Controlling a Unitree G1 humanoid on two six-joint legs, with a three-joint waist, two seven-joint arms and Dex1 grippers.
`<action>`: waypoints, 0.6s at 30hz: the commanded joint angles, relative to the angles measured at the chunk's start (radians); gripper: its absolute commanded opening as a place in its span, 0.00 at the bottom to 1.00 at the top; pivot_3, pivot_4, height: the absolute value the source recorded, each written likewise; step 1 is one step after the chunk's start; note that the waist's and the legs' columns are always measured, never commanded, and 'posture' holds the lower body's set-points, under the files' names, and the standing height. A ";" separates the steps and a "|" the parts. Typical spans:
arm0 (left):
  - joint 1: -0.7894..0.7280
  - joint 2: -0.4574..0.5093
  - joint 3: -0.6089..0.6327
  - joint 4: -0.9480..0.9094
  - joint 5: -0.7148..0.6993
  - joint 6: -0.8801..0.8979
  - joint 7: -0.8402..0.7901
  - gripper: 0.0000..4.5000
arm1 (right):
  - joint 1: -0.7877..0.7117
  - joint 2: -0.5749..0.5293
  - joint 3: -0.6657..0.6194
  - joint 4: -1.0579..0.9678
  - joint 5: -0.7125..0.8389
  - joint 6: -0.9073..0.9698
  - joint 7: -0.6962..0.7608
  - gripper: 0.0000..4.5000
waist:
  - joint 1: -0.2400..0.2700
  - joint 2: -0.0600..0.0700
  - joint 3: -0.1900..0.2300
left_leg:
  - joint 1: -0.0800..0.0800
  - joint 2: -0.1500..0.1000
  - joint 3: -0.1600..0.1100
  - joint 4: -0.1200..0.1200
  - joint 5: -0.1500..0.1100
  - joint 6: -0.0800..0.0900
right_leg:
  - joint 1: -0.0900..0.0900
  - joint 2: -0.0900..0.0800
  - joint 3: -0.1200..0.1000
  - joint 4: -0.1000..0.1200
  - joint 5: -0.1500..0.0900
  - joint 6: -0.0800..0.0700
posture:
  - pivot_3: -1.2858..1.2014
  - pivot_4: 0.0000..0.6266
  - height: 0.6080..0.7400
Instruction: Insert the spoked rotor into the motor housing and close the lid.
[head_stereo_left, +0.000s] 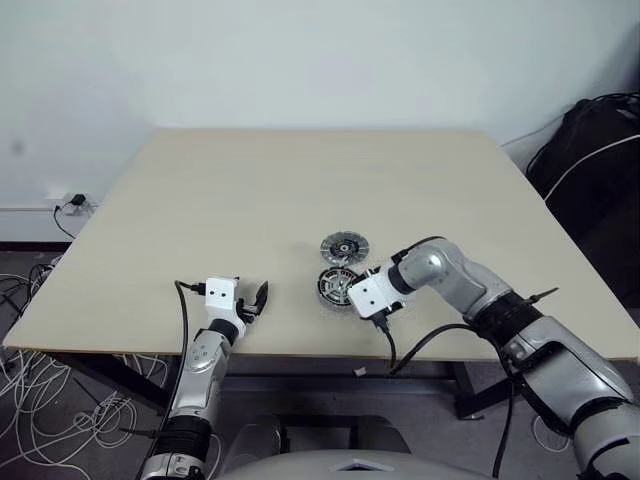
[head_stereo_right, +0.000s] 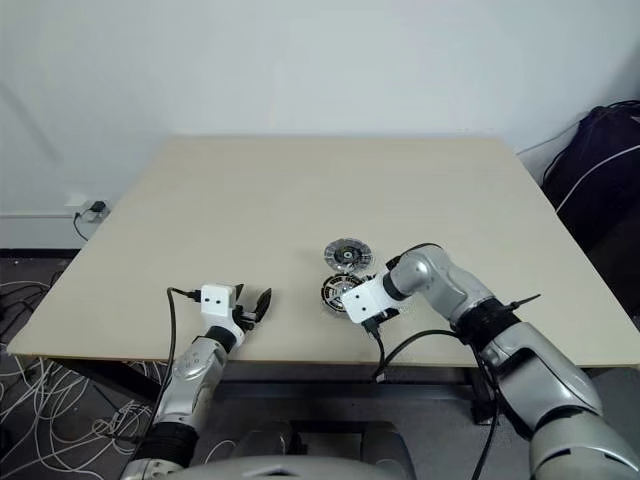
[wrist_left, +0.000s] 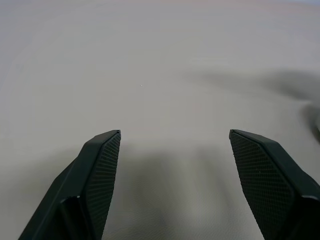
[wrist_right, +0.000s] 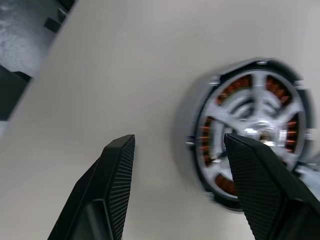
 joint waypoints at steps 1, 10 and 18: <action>-0.017 0.002 0.004 -0.014 -0.004 -0.012 0.001 0.82 | -0.017 0.006 -0.041 -0.016 -0.006 0.006 0.002 0.68 | -0.001 0.000 0.000 | 0.000 0.000 0.000 0.000 0.000 0.000 | 0.000 0.000 0.000 0.000 0.000 0.000 | 0.52 0.00 1.00; -0.012 0.000 0.001 -0.020 -0.002 -0.012 0.003 0.82 | -0.063 0.047 -0.051 0.075 -0.029 -0.003 0.001 0.68 | 0.001 0.000 0.000 | 0.001 0.000 0.000 0.001 0.000 0.000 | 0.000 0.000 0.000 0.000 0.000 0.000 | 0.52 0.00 1.00; -0.008 -0.003 0.003 -0.025 -0.006 -0.013 0.010 0.82 | -0.090 0.060 -0.057 0.141 -0.044 -0.022 0.001 0.35 | 0.001 0.000 0.000 | 0.001 0.000 0.000 0.001 0.000 0.000 | 0.000 0.000 0.000 0.000 0.000 0.000 | 0.52 0.00 1.00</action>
